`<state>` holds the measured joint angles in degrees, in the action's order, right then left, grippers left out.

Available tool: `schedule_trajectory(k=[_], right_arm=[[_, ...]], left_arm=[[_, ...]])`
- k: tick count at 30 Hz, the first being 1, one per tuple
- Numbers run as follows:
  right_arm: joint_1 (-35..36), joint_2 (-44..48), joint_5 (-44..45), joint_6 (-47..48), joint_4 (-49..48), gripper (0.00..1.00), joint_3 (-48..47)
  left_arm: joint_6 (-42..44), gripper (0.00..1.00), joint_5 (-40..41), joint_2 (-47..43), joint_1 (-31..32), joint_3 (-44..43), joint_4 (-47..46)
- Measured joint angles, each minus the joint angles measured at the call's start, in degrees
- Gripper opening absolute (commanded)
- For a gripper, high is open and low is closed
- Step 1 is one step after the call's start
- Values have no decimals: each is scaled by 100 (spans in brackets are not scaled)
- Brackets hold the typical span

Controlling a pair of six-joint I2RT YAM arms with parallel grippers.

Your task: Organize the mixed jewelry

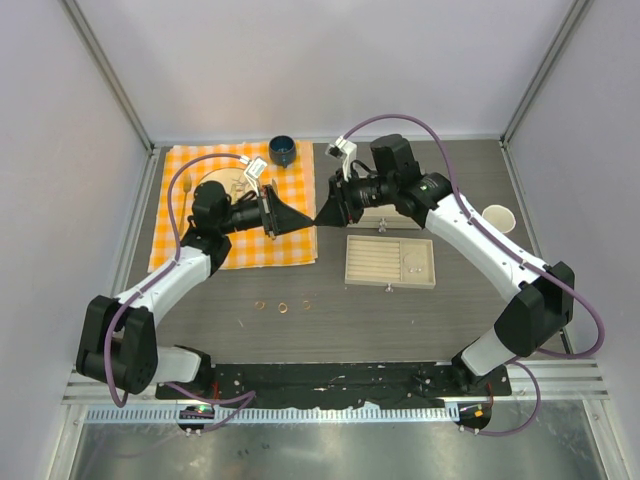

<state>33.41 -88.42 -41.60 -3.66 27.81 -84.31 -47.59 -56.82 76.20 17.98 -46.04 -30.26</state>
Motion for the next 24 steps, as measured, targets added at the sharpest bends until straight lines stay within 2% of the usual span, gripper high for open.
schedule_trajectory(k=[24], right_arm=[[-15, -92, -140, -114, -109, 20, 0]], left_arm=[[-127, 0, -4, 0, 2, 13, -155]])
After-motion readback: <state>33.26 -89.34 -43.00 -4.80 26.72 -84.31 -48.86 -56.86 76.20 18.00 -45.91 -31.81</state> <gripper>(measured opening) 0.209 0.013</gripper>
